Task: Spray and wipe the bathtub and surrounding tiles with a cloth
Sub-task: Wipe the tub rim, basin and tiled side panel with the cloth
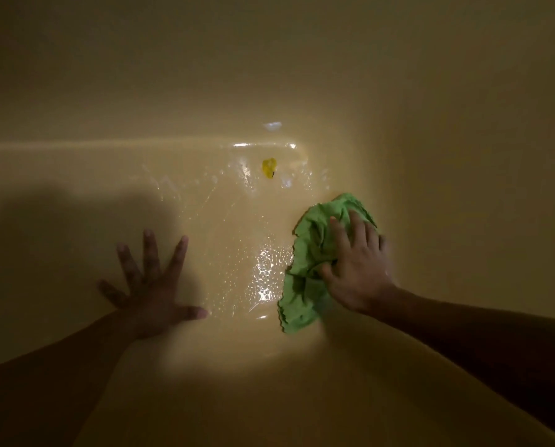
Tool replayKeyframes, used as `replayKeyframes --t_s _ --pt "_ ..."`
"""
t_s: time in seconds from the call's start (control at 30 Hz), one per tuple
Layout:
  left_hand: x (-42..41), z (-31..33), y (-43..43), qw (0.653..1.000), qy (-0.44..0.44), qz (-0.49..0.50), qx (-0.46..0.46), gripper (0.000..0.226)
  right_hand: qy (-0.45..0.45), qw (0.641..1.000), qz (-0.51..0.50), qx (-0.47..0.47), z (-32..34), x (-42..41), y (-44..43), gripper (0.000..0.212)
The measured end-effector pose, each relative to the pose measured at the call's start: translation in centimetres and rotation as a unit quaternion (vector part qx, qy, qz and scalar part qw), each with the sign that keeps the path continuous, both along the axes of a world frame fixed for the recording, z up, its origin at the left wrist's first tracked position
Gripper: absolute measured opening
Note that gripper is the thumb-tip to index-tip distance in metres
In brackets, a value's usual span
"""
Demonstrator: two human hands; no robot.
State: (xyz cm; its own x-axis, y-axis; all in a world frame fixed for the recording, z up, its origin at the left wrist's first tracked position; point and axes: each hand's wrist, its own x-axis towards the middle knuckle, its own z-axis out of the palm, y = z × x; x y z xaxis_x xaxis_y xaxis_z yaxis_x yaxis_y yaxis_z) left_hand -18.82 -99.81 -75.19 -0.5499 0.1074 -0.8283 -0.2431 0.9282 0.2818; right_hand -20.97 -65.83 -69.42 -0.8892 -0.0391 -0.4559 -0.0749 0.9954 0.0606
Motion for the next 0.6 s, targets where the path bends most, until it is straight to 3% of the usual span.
replayKeyframes --t_s 0.1,0.17,0.47,0.6 --pt "0.0 0.0 -0.2 1.000 0.016 0.004 0.009 0.141 -0.051 0.986 -0.151 -0.040 -3.1 2.1 -2.2 0.127" --pt "-0.1 -0.2 -0.9 0.999 0.032 -0.003 0.013 0.141 -0.025 0.981 -0.185 -0.048 -5.6 1.3 -3.1 0.131" --pt "-3.2 -1.5 -5.4 0.996 0.072 -0.045 -0.038 0.141 0.084 0.993 -0.077 -0.042 -9.7 -6.7 -3.1 0.092" --pt "-3.5 -2.0 -6.6 0.994 0.100 -0.040 -0.028 0.139 0.095 0.991 -0.034 -0.091 -10.0 -11.8 -4.9 0.079"
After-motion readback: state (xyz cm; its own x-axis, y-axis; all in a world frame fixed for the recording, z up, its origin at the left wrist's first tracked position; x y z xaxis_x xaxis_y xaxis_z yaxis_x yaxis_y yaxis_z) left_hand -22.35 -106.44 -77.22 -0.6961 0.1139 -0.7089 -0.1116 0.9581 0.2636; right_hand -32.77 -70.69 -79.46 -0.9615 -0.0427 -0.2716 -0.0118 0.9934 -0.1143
